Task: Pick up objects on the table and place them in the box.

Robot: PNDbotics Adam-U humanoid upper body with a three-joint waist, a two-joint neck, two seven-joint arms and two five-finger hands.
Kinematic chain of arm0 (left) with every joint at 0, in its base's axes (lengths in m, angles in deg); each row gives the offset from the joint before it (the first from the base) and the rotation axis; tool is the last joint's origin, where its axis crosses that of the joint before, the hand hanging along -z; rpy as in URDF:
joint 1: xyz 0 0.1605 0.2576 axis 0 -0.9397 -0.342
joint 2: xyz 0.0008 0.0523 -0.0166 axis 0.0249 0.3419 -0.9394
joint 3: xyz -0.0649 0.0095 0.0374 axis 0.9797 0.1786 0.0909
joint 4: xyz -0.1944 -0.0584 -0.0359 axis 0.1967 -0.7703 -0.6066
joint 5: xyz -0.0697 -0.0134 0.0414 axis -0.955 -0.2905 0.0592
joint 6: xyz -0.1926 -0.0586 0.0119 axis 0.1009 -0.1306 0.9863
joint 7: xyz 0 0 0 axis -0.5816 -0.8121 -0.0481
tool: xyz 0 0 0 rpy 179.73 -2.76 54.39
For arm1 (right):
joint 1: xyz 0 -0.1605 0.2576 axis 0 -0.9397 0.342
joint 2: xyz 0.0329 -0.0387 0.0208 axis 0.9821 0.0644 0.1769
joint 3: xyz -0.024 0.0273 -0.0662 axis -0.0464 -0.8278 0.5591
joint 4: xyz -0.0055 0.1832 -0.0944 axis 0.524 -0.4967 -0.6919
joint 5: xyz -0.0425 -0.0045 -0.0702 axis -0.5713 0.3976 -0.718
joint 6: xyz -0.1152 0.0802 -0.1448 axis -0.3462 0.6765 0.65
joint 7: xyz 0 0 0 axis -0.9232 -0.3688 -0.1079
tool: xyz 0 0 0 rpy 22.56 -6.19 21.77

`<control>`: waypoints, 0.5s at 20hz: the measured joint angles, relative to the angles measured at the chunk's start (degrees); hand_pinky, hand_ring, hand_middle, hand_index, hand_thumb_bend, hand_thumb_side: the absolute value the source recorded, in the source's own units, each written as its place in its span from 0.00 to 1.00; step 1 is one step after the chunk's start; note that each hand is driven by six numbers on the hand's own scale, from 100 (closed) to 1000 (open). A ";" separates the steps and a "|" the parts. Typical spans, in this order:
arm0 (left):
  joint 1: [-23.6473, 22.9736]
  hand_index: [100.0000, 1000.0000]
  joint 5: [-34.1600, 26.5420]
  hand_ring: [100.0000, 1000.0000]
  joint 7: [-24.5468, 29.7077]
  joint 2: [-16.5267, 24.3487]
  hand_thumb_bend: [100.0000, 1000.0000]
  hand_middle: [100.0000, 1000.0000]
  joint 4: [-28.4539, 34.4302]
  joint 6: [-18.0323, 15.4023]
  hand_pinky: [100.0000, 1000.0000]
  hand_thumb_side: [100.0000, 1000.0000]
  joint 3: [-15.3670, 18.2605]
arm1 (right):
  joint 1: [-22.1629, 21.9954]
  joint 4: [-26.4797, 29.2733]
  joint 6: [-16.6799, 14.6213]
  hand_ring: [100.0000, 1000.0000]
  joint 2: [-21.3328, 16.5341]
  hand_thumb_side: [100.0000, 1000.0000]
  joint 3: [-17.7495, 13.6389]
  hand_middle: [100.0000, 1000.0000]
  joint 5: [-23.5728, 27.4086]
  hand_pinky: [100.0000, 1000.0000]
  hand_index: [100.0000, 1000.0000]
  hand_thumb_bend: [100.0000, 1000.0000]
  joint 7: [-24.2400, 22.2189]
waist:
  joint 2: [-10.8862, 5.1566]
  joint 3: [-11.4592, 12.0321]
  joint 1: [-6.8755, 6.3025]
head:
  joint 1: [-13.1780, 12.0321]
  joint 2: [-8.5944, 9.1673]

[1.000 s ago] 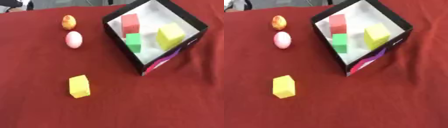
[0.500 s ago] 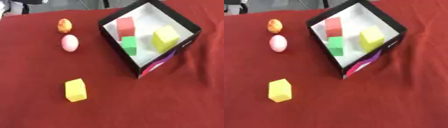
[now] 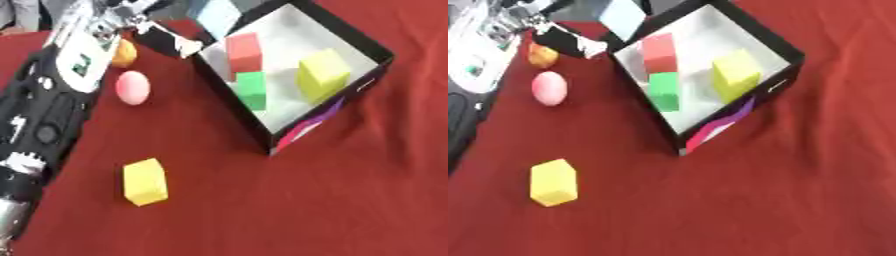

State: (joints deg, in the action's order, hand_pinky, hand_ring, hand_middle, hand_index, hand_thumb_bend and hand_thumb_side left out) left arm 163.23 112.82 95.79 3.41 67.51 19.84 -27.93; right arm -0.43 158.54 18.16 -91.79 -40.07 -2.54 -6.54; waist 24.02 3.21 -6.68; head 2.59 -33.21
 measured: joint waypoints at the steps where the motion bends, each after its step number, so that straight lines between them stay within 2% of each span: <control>1: 0.03 0.90 1.72 0.88 -0.34 -0.36 0.82 0.80 -0.18 -0.35 0.90 0.65 0.04 | 0.16 0.00 0.08 0.67 -0.02 0.47 0.01 0.60 0.16 1.00 0.71 0.00 -0.08 | 0.00 -0.02 -0.07 | -0.01 -0.02; 2: 0.04 0.90 3.28 0.89 -0.76 -0.56 0.77 0.81 -0.26 -0.58 0.91 0.77 0.10 | 0.19 0.00 0.14 0.67 -0.06 0.47 0.02 0.60 0.25 1.00 0.71 0.00 -0.14 | 0.00 -0.02 -0.16 | -0.02 -0.06; 4: 0.12 0.90 5.87 0.90 -2.07 -0.84 0.69 0.81 -0.43 -0.39 0.92 0.93 0.29 | 0.19 0.00 0.28 0.67 -0.10 0.47 0.16 0.60 0.39 1.00 0.71 0.00 -0.29 | 0.00 -0.07 -0.28 | -0.02 -0.24; 7: 0.17 0.90 8.00 0.88 -4.58 -0.84 0.56 0.80 -0.62 0.59 0.90 0.83 0.77 | 0.20 0.00 0.34 0.67 -0.31 0.47 0.34 0.60 0.54 1.00 0.71 0.00 -0.37 | 0.00 -0.11 -0.29 | -0.02 -0.42; 8: 0.16 0.90 8.02 0.86 -5.38 -0.84 0.46 0.80 -0.62 0.95 0.89 0.81 0.97 | 0.21 0.00 0.35 0.67 -0.41 0.47 0.34 0.60 0.59 1.00 0.71 0.00 -0.38 | 0.00 -0.11 -0.30 | -0.02 -0.43; 9: 0.08 0.90 7.65 0.85 -6.13 -0.84 0.42 0.79 -0.61 1.34 0.88 0.77 1.34 | 0.21 0.00 0.37 0.67 -0.48 0.47 0.35 0.60 0.68 1.00 0.71 0.00 -0.40 | 0.00 -0.10 -0.31 | -0.02 -0.43; 10: -0.09 0.89 6.71 0.84 -6.75 -0.83 0.34 0.78 -0.58 1.81 0.87 0.77 1.85 | 0.21 0.00 0.37 0.67 -0.49 0.47 0.35 0.60 0.70 1.00 0.71 0.00 -0.40 | 0.00 -0.06 -0.31 | -0.02 -0.43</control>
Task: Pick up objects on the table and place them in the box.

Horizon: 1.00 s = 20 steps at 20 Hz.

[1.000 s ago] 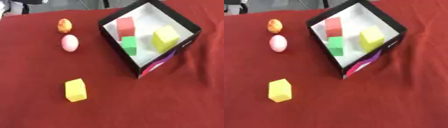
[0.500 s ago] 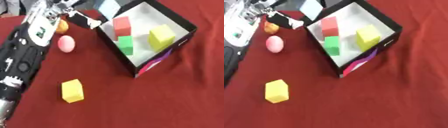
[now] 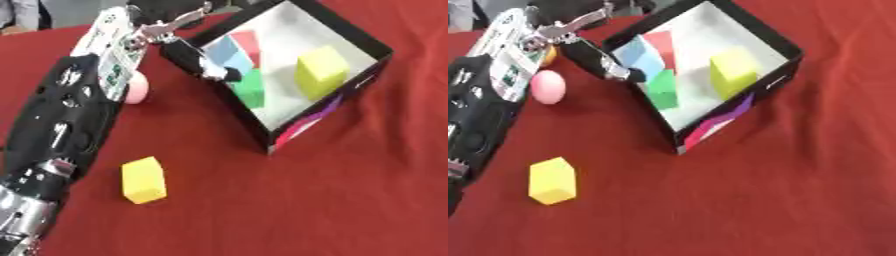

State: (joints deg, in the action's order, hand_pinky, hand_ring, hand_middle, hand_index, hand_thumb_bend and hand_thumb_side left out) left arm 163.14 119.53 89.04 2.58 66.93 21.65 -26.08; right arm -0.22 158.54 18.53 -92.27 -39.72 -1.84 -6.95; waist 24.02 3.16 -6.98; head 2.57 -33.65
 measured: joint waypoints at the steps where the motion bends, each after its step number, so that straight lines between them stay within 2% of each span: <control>1: -0.18 0.88 -1.64 0.82 -0.57 0.03 0.25 0.77 0.15 0.56 0.85 0.78 0.63 | -0.01 0.00 0.00 0.67 0.00 0.47 0.00 0.60 0.00 1.00 0.71 0.00 0.00 | 0.00 0.08 0.00 | 0.02 0.00; 3: -0.52 0.88 -6.23 0.80 -1.40 0.15 0.30 0.76 1.05 1.98 0.83 0.67 2.07 | -0.07 0.00 -0.03 0.67 0.00 0.47 0.00 0.60 0.00 1.00 0.72 0.00 0.05 | 0.00 0.39 0.00 | 0.11 0.00; 4: -0.53 0.87 -8.83 0.78 -1.63 0.39 0.17 0.75 1.75 2.73 0.82 0.65 2.69 | -0.08 0.00 -0.08 0.67 0.00 0.47 0.00 0.60 0.00 1.00 0.71 0.00 0.10 | 0.00 0.53 0.01 | 0.16 0.00; 5: -0.54 0.86 -11.42 0.78 -1.79 0.86 0.10 0.74 2.65 3.53 0.81 0.63 3.24 | -0.14 0.00 -0.14 0.67 0.00 0.47 -0.01 0.60 0.00 1.00 0.71 0.00 0.25 | 0.00 0.59 0.02 | 0.24 0.00; 6: -0.65 0.83 -14.02 0.76 -1.87 1.38 0.00 0.72 3.60 4.43 0.79 0.57 3.71 | -0.24 0.00 -0.20 0.67 0.00 0.47 -0.02 0.60 0.04 1.00 0.71 0.00 0.56 | 0.00 0.78 0.02 | 0.36 -0.01; 9: -1.66 0.80 -20.77 0.73 -1.44 4.06 0.00 0.68 5.98 7.68 0.77 0.39 4.81 | -0.74 0.00 -0.36 0.67 -0.01 0.47 -0.02 0.60 0.17 1.00 0.71 0.00 1.17 | -0.01 1.48 0.02 | 0.83 -0.10; 11: -2.39 0.79 -23.48 0.73 -0.38 6.97 0.00 0.68 6.82 9.57 0.77 0.31 5.15 | -1.18 0.00 -0.37 0.67 -0.01 0.47 -0.02 0.60 0.06 1.00 0.71 0.00 1.19 | -0.09 1.97 0.00 | 1.22 -0.37; 15: -4.02 0.83 -26.63 0.76 3.44 14.29 0.00 0.72 6.81 11.69 0.78 0.32 5.40 | -2.14 0.00 -0.30 0.67 -0.01 0.47 -0.05 0.60 -0.93 1.00 0.71 0.00 0.82 | -0.50 2.84 -0.05 | 2.27 -0.79; 20: -5.67 0.84 -29.22 0.77 12.61 21.36 0.01 0.74 3.34 12.10 0.79 0.37 5.86 | -2.83 0.00 -0.55 0.67 0.00 0.47 -0.11 0.60 -2.12 1.00 0.71 0.00 0.52 | -0.56 3.56 0.24 | 3.09 -0.97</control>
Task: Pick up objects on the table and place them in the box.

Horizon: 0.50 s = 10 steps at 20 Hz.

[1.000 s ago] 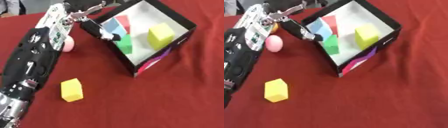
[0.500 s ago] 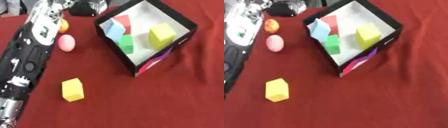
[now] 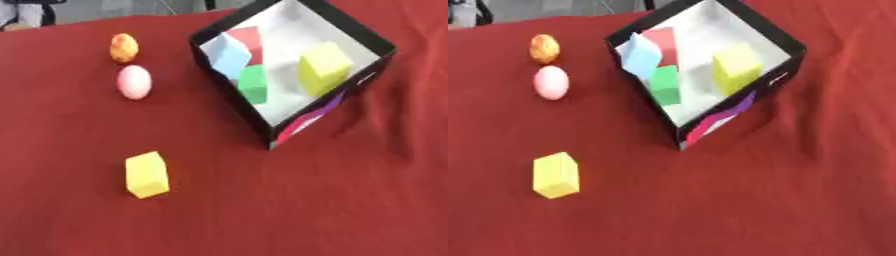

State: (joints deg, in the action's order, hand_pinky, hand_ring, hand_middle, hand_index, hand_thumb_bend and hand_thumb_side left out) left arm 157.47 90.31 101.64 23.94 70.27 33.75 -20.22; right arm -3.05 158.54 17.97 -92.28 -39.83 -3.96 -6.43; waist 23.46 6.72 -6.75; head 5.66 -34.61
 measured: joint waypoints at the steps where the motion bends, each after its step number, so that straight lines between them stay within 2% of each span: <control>1: -0.26 0.83 -0.29 0.77 1.95 0.76 0.02 0.73 -0.99 0.03 0.79 0.36 0.28 | -0.18 0.00 -0.05 0.67 0.02 0.47 0.00 0.60 -0.23 1.00 0.71 0.00 -0.05 | 0.00 0.11 0.18 | 0.17 0.01; 6: -0.64 0.80 -0.60 0.76 8.31 1.66 0.02 0.72 -5.50 0.37 0.79 0.44 2.00 | -0.31 0.00 -0.51 0.67 0.64 0.47 -0.07 0.60 -1.41 1.00 0.71 0.00 -0.52 | 0.02 0.28 1.28 | 0.56 0.02; 7: -0.67 0.79 -0.64 0.76 9.06 1.66 0.07 0.71 -6.19 0.38 0.79 0.47 2.23 | -0.31 0.00 -0.58 0.67 0.82 0.47 -0.07 0.60 -1.59 1.00 0.71 0.00 -0.60 | 0.05 0.28 1.44 | 0.56 0.02; 10: -0.66 0.80 -0.33 0.77 11.32 1.63 0.12 0.71 -7.58 -0.21 0.80 0.48 2.24 | -0.31 0.00 -0.82 0.67 1.44 0.47 -0.07 0.60 -2.37 1.00 0.71 0.00 -0.85 | 0.48 0.31 1.88 | 0.49 0.01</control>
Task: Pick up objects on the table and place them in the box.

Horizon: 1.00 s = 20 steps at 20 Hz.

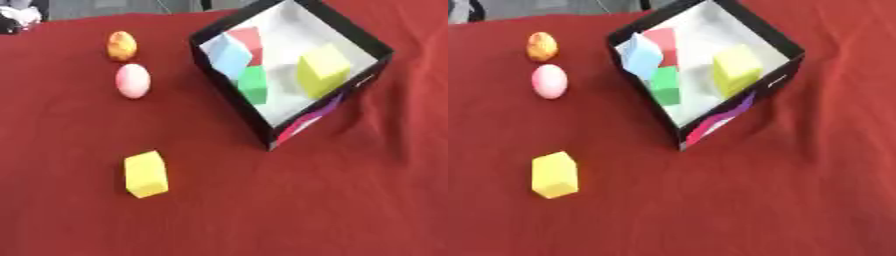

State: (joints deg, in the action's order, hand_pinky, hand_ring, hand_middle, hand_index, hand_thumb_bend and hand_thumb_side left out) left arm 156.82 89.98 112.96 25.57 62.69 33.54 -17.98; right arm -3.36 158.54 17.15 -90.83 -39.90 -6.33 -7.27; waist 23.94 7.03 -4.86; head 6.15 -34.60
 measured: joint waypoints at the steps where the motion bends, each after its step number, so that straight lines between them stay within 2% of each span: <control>1: 0.01 0.79 0.39 0.78 0.66 -0.03 0.13 0.72 -0.30 -0.30 0.80 0.43 -0.02 | 0.00 0.00 -0.06 0.67 0.21 0.48 0.03 0.60 -0.25 1.00 0.71 0.00 -0.10 | 0.14 0.01 0.09 | -0.06 0.00; 5: 0.65 0.79 2.78 0.78 2.80 -0.76 0.12 0.72 -1.55 -1.42 0.81 0.35 -0.02 | 0.02 0.00 -0.31 0.67 0.82 0.48 0.18 0.60 -1.14 1.00 0.71 0.00 -0.49 | 0.60 0.00 0.56 | -0.58 0.00; 9: 2.11 0.79 4.40 0.78 3.45 -1.77 0.12 0.72 -2.88 -1.72 0.81 0.36 0.25 | 0.09 0.00 -0.55 0.67 1.35 0.48 0.24 0.60 -1.86 1.00 0.71 0.00 -0.73 | 1.18 -0.16 0.90 | -1.20 0.02; 16: 5.23 0.80 7.07 0.80 3.63 -3.41 0.22 0.71 -4.64 -1.59 0.85 0.33 0.82 | 0.74 0.00 -0.86 0.67 2.68 0.48 0.86 0.60 -3.18 1.00 0.71 0.00 -1.38 | 2.23 -1.04 1.44 | -2.40 1.26; 20: 6.18 0.80 9.82 0.81 2.91 -3.84 0.29 0.73 -4.94 -1.28 0.86 0.27 1.09 | 1.09 0.00 -0.34 0.67 3.42 0.48 1.17 0.60 -3.96 1.00 0.71 0.00 -2.11 | 2.37 -1.18 1.45 | -2.86 2.05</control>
State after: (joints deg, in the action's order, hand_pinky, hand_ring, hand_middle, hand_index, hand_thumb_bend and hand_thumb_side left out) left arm 162.99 99.80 115.87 21.73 57.76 32.26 -16.89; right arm -2.27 158.54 16.82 -87.41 -38.73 -10.30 -9.39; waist 26.31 5.85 -3.41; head 3.28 -32.55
